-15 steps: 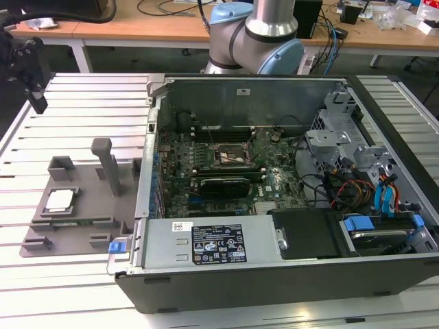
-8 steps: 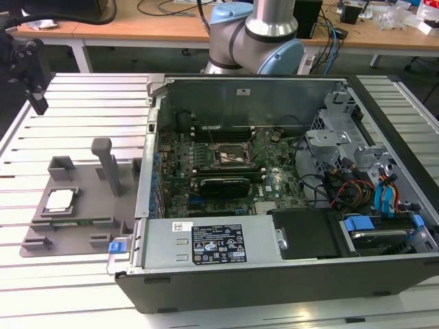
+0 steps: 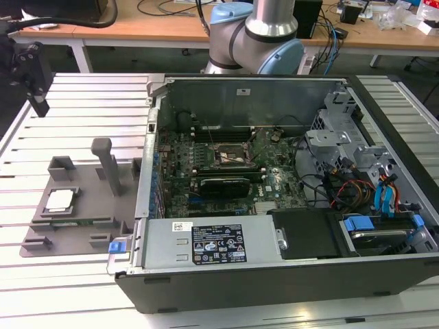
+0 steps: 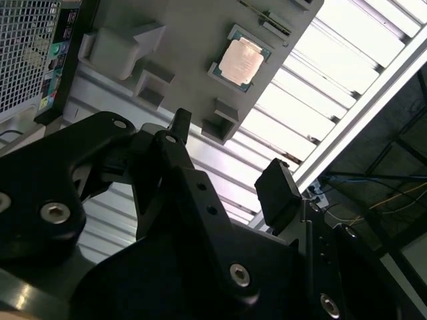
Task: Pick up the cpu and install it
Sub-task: 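Pick up the cpu and move it towards the insertion slot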
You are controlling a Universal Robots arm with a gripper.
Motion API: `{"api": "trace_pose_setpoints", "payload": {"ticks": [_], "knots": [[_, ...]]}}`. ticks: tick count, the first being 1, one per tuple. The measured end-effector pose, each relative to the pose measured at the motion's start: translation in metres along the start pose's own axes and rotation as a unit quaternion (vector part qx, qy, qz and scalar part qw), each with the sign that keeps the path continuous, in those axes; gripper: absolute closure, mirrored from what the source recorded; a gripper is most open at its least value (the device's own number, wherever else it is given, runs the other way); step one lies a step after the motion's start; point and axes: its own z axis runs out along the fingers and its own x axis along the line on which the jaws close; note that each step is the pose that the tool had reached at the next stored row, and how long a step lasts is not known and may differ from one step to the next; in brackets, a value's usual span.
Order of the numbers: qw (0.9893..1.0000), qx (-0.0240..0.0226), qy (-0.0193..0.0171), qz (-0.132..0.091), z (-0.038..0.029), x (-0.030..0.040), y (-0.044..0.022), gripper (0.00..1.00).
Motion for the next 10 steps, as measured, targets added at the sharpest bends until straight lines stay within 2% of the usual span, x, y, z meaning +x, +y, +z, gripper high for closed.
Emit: {"api": "trace_pose_setpoints", "payload": {"ticks": [10], "knots": [[1.0000,0.0000,0.0000,0.000,0.0039,0.0001,0.0000,0.34]]}}
